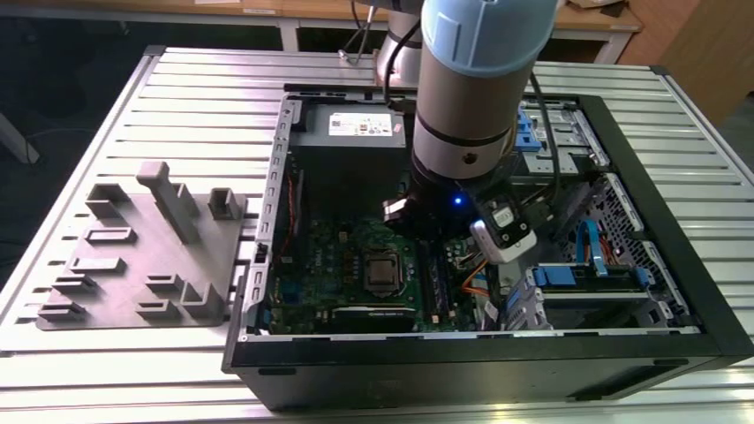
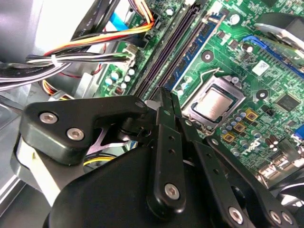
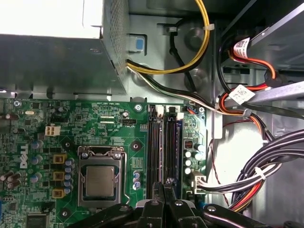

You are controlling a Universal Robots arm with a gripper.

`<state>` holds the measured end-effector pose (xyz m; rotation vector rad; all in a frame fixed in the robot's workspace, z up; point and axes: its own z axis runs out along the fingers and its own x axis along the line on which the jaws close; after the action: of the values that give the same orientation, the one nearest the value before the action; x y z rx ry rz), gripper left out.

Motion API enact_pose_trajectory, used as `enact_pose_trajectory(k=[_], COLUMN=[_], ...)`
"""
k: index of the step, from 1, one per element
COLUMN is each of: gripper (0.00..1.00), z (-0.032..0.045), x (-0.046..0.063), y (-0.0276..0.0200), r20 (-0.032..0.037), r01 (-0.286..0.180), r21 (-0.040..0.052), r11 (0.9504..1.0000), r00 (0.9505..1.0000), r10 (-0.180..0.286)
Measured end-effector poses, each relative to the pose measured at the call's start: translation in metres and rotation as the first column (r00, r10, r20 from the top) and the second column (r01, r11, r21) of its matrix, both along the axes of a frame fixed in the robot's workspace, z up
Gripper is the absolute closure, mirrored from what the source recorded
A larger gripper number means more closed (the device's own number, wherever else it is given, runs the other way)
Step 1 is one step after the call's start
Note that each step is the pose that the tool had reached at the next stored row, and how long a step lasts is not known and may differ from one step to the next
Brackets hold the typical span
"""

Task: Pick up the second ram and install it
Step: 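Insert the second ram into the second slot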

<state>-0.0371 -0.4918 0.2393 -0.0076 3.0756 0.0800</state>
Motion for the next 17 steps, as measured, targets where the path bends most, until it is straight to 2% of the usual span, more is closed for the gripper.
enact_pose_trajectory(k=[9,17], gripper=[0.92,0.92], z=[-0.0044,-0.0053], x=[-0.0004,-0.0008], y=[0.0007,0.0010], r20=[-0.0001,0.0000], r01=[0.000,0.000], r21=[0.0012,0.0023], r11=[1.0000,1.0000], r00=[1.0000,1.0000], r10=[0.000,0.000])
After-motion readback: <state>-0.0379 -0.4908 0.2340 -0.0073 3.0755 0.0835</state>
